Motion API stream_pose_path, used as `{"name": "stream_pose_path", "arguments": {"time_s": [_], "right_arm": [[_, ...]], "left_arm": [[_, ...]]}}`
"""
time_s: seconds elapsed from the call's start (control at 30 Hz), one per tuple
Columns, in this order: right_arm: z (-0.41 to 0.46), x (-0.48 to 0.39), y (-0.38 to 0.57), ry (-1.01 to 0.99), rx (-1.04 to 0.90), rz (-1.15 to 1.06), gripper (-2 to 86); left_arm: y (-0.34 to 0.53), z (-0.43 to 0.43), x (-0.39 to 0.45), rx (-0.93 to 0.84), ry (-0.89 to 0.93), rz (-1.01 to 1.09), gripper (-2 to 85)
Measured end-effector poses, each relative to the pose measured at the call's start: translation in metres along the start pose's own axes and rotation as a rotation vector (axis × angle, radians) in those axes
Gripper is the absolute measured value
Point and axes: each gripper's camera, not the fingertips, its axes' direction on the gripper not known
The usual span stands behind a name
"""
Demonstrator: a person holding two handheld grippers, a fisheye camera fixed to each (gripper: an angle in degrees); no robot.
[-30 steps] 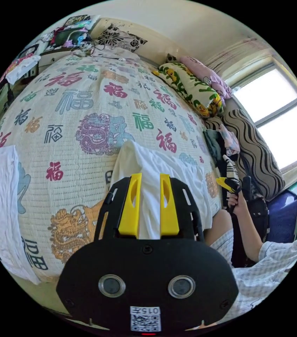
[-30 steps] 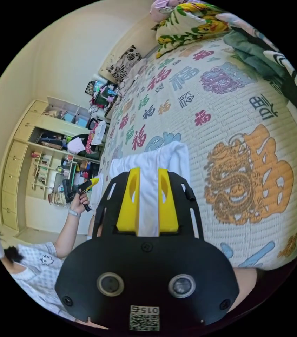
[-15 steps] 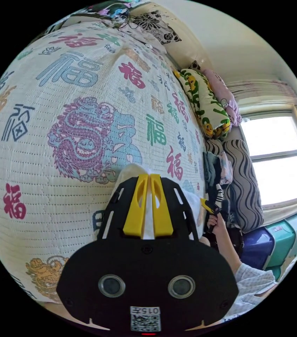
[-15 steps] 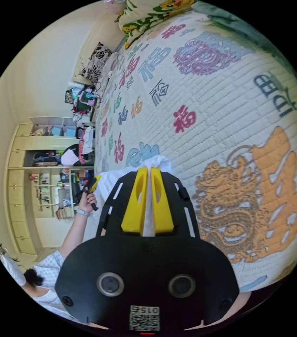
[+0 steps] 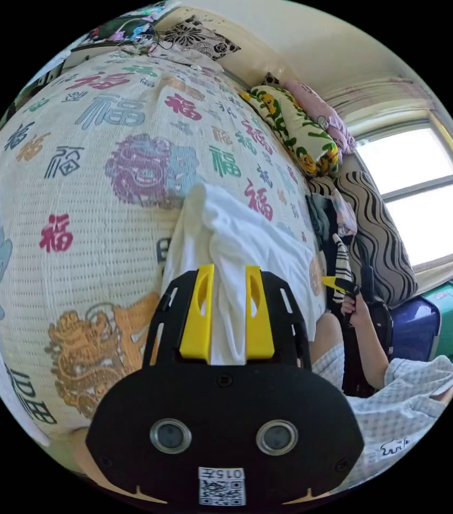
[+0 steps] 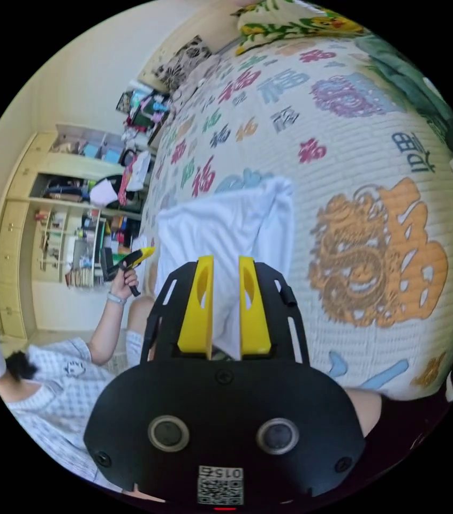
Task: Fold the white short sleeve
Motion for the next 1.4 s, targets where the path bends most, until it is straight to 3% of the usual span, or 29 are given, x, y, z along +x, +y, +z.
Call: {"name": "stream_pose_path", "arguments": {"time_s": [0.2,0.33,0.53,0.77,0.87,1.03,1.4], "right_arm": [[0.079,-0.023,0.023,0.010,-0.208,-0.002,8.1],[0.117,-0.036,0.018,0.079,-0.232,-0.013,3.5],[0.125,-0.053,0.021,0.062,-0.137,0.030,1.2],[0.190,-0.074,0.001,0.196,-0.255,0.036,1.5],[0.204,-0.092,-0.010,0.207,-0.223,0.038,2.7],[0.226,-0.136,-0.028,0.230,-0.139,-0.036,4.9],[0.378,-0.313,-0.170,0.356,-0.233,-0.393,7.9]], "left_arm": [[0.070,0.023,-0.001,-0.171,0.016,-0.018,9.0],[0.080,0.029,-0.008,-0.221,0.055,-0.024,2.5],[0.100,-0.013,0.008,-0.122,-0.023,0.050,-0.1],[0.118,-0.004,-0.004,-0.206,-0.119,-0.017,0.3],[0.123,-0.020,-0.004,-0.152,-0.083,-0.021,4.2],[0.131,-0.048,-0.011,0.008,0.025,-0.031,8.3],[0.135,-0.008,-0.019,-0.116,0.069,-0.009,3.4]]}}
